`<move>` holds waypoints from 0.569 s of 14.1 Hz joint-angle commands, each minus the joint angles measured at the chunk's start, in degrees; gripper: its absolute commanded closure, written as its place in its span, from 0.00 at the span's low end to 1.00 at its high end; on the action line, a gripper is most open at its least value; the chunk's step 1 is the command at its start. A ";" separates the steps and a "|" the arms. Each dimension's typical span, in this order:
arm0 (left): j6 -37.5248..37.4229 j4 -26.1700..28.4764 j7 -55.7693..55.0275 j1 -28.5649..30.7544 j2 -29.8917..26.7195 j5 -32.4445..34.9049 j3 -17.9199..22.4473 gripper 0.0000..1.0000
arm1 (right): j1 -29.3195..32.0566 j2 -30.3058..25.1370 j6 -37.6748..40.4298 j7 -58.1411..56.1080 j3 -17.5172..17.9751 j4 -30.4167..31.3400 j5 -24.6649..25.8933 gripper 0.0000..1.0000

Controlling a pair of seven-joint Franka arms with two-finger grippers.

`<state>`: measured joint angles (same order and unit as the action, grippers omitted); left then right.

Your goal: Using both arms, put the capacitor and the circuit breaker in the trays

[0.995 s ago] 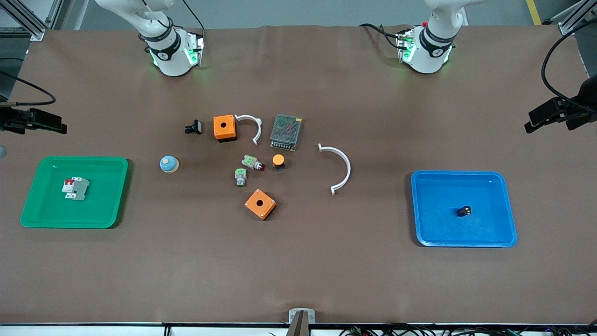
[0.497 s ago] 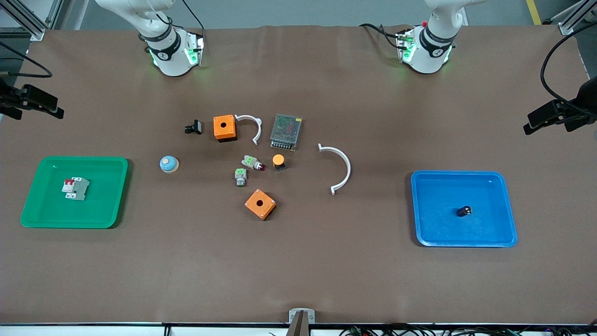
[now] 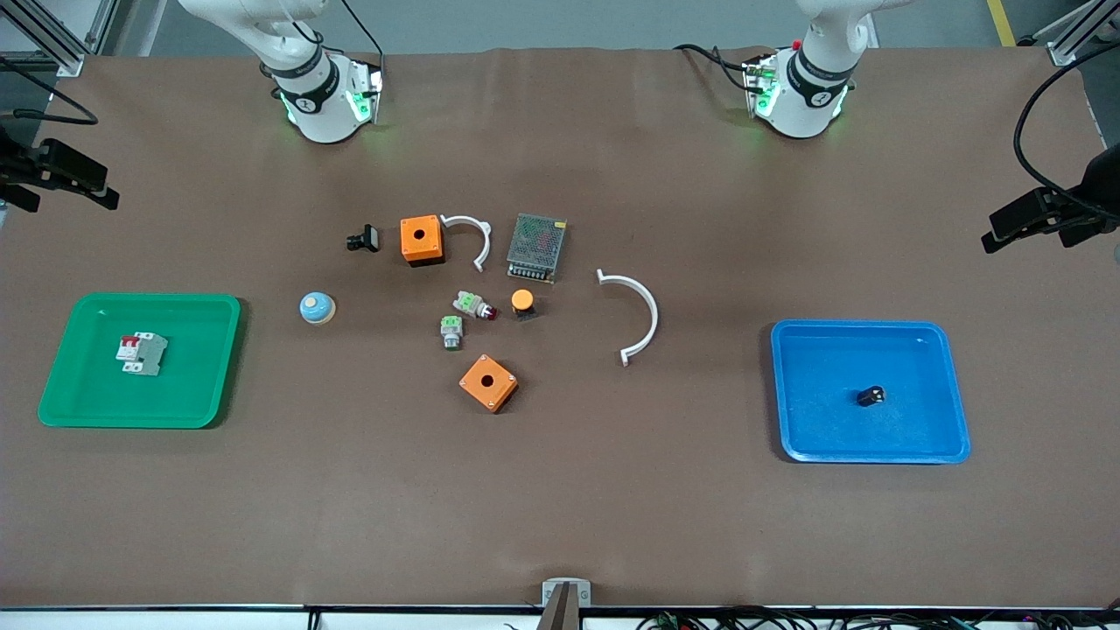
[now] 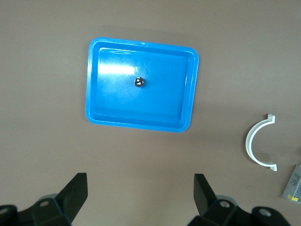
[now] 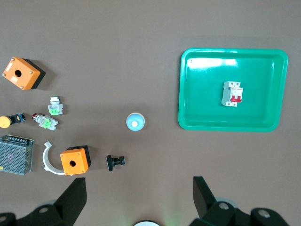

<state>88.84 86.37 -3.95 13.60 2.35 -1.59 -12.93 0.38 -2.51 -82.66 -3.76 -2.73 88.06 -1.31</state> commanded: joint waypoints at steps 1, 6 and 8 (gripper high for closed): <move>-1.03 -1.11 0.09 0.20 0.28 -0.25 -0.17 0.00 | -0.82 -3.11 -2.41 0.15 -0.43 4.30 -0.71 0.00; -1.03 -1.11 0.00 0.11 0.28 -0.25 -0.17 0.01 | -0.47 -3.64 -3.20 0.15 -0.70 4.84 -0.62 0.00; -1.03 -1.11 0.00 -1.02 0.28 -0.25 0.36 0.01 | -0.29 -3.55 -3.38 0.15 -0.78 4.66 -0.53 0.00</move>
<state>88.84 86.37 -3.96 13.50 2.35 -1.59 -12.92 0.14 -4.45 -85.09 -3.75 -3.09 91.13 -1.32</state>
